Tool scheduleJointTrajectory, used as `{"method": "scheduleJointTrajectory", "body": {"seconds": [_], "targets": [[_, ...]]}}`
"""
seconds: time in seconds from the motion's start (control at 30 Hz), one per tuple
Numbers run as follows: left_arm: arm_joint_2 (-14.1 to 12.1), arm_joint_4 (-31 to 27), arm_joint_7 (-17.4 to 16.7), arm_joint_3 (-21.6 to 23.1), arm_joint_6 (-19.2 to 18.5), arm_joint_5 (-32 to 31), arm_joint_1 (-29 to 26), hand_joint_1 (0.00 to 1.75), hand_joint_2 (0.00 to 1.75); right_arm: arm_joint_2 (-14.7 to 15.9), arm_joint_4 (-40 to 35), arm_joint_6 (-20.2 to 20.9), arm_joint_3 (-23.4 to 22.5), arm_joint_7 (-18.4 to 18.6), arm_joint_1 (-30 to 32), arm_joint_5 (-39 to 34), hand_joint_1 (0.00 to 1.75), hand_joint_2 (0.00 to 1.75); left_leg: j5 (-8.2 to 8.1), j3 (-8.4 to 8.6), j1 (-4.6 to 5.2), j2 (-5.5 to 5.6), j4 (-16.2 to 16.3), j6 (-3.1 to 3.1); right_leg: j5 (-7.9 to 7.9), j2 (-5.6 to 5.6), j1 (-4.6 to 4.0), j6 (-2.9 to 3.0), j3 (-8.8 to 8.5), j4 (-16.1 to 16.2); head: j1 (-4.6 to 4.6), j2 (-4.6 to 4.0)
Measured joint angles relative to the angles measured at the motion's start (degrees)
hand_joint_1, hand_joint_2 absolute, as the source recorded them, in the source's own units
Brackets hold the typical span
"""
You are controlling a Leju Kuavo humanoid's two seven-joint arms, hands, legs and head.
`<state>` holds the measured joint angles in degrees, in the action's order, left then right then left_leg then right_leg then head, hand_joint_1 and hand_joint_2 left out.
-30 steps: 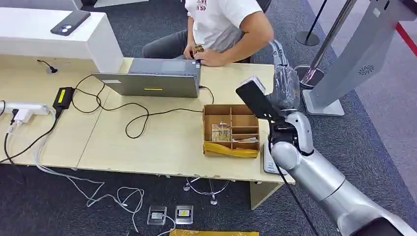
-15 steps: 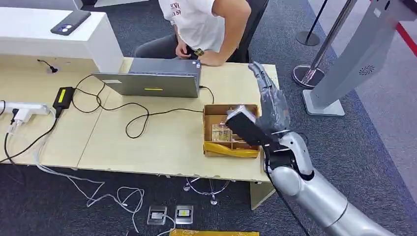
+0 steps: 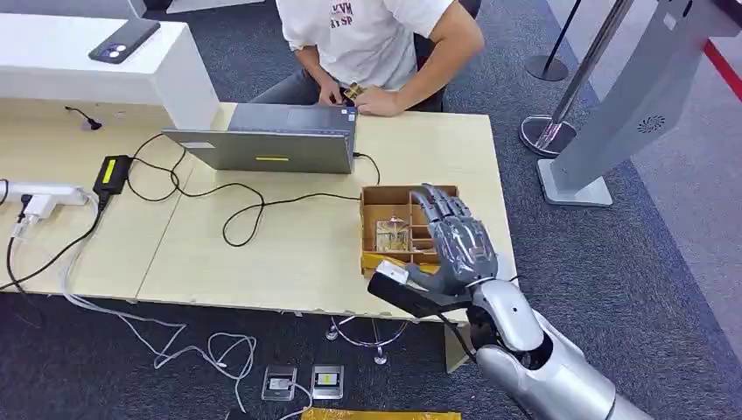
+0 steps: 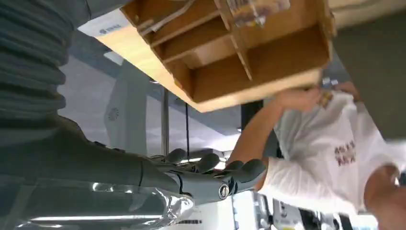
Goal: Pass the card to the sensor for recognition and then transmit it.
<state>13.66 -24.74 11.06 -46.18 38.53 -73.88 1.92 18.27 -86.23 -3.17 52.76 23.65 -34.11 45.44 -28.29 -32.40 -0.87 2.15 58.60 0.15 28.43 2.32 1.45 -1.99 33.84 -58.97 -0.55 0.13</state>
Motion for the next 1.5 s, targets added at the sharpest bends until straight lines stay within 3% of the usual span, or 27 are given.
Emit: {"method": "scheduleJointTrajectory", "body": {"seconds": [0.1,0.57,1.0,1.5], "targets": [[0.02,0.0,0.0,-0.02,0.0,-0.28,0.05,0.0,0.0,0.41,0.35,2.54,0.85,0.96,0.48,1.62,0.0,1.75,0.0,-0.02,0.0,0.03,0.0,0.0,0.01,-0.01,0.0,0.01,0.0,0.0,-0.02,0.0],[0.02,0.0,0.0,-0.04,0.0,-0.48,0.08,0.0,0.0,1.2,1.79,2.72,3.23,1.4,1.28,2.91,0.0,1.75,0.0,-0.01,0.0,0.01,0.0,0.0,0.01,-0.01,0.0,0.01,0.0,0.0,-0.02,0.0],[0.07,0.02,0.02,-0.02,0.0,-0.66,0.07,0.0,0.0,0.42,13.66,-5.7,2.49,-0.17,1.41,4.74,0.0,1.75,0.0,-0.03,0.0,0.04,0.0,0.0,0.0,-0.05,0.0,0.0,-0.02,0.0,-0.02,0.0],[0.07,0.02,0.26,0.0,0.0,-0.57,0.08,0.0,0.0,-1.38,19.87,-6.71,1.22,-0.68,1.23,4.9,0.0,1.75,0.0,-0.04,0.0,0.05,0.0,0.0,0.0,-0.04,0.0,0.01,-0.02,0.0,-0.02,0.0]]}}
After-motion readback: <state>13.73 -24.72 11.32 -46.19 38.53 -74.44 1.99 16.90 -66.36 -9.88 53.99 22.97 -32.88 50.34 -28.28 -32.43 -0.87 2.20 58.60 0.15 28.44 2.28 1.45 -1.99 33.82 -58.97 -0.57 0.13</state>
